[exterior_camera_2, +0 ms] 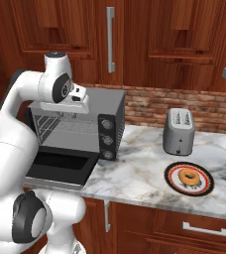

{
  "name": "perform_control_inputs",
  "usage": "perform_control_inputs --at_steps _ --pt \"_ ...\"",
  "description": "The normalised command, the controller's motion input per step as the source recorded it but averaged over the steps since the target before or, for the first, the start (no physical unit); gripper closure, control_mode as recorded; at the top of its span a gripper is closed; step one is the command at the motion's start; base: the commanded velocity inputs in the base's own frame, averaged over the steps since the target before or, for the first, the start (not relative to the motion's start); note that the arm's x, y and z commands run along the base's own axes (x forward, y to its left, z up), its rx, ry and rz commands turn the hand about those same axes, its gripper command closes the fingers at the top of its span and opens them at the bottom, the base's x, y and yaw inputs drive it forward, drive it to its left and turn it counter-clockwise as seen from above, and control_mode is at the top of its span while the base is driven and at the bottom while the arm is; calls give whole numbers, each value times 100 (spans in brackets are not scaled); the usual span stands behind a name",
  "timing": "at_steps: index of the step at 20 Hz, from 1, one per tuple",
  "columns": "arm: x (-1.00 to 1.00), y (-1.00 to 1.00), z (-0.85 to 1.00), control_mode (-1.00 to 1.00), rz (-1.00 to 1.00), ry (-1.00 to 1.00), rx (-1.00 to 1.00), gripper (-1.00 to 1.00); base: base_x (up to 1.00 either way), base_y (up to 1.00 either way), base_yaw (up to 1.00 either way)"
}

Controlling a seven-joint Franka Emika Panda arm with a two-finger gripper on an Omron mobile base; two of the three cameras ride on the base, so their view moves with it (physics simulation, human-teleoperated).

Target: Pick up the bagel from the plate, place it on the toaster oven rack, close the door, and set the timer.

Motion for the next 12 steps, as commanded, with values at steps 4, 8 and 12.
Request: perform_control_inputs --at_steps 4,8,12 --pt "-18 8 -7 -100 0 0 -2 -100 0 0 0" --pt "-38 33 -17 -100 2 0 -12 -100 0 0 0" --pt "-48 46 -17 -100 3 0 -16 -100 0 0 0"
